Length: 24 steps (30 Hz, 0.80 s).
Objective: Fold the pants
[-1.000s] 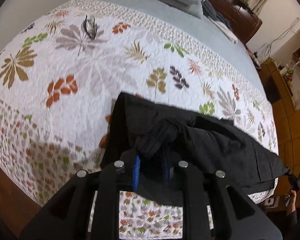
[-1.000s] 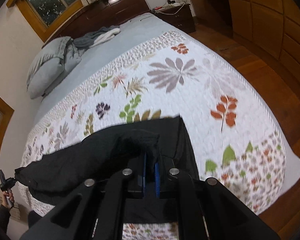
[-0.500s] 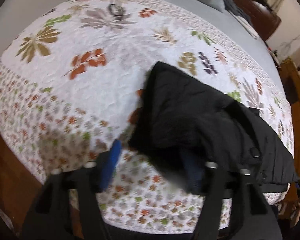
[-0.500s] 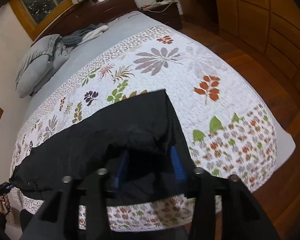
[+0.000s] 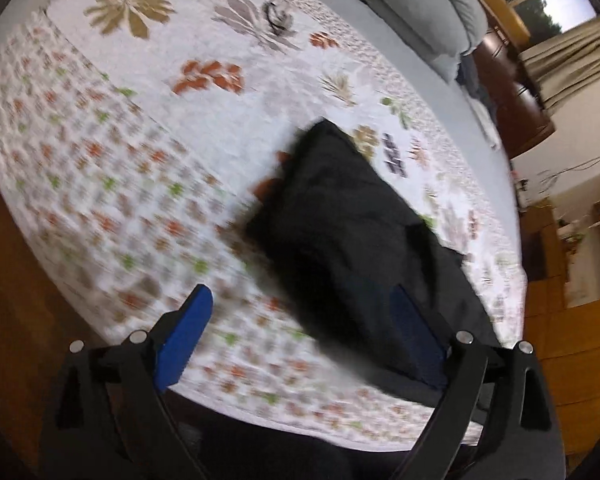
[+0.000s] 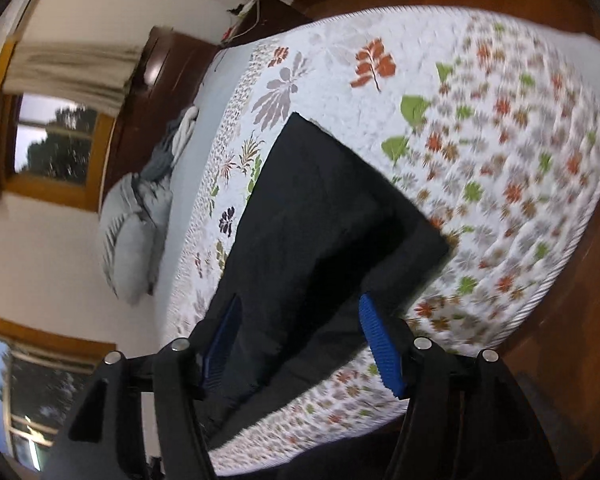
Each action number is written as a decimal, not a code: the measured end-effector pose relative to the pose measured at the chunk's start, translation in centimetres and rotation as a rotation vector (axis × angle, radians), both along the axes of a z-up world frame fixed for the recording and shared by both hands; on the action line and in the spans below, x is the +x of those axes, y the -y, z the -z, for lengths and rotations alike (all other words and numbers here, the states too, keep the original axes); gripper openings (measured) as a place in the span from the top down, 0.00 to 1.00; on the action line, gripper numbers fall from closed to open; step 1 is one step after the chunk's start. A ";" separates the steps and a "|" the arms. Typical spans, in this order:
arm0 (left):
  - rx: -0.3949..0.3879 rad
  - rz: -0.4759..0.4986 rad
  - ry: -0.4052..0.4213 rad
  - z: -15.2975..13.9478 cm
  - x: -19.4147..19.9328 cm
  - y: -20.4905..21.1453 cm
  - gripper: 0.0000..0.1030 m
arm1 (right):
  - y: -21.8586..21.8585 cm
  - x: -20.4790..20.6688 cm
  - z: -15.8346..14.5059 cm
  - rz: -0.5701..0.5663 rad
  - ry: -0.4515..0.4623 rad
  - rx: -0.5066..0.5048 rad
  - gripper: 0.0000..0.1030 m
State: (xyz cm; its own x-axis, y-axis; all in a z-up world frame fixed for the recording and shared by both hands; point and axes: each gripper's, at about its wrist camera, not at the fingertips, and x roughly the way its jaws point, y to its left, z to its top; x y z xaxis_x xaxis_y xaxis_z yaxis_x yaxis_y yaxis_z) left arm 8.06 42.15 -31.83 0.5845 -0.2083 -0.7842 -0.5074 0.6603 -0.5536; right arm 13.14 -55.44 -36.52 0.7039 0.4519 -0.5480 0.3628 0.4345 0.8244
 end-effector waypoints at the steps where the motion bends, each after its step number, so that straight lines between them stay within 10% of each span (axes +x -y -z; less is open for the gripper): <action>1: -0.035 0.000 0.017 0.2 0.2 0.6 0.11 | 0.0 0.3 0.5 0.023 0.005 0.030 0.39; 11: -0.118 -0.080 0.016 2.8 3.6 2.9 0.14 | -0.1 2.4 3.5 0.101 -0.033 0.124 0.37; 13: -0.088 -0.085 0.021 2.4 4.4 2.9 0.46 | 0.1 2.9 3.5 0.105 -0.032 0.123 0.37; 14: -0.075 -0.073 -0.006 2.5 4.9 2.8 0.82 | 0.2 3.2 3.4 0.105 -0.032 0.122 0.37; 21: -0.054 -0.113 -0.081 2.9 6.3 2.0 0.93 | 0.9 4.5 3.2 0.131 -0.016 0.129 0.40; 24: -0.053 -0.119 -0.098 2.6 6.6 1.8 0.94 | 0.9 4.7 2.7 0.106 -0.036 0.077 0.89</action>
State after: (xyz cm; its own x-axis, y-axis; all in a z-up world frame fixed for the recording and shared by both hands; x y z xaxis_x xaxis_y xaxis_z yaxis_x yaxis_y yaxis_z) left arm 14.69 40.35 -34.44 0.5284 -0.1845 -0.8287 -0.6338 0.5636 -0.5297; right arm 17.80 -56.36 -39.19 0.7308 0.4179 -0.5398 0.4330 0.3276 0.8398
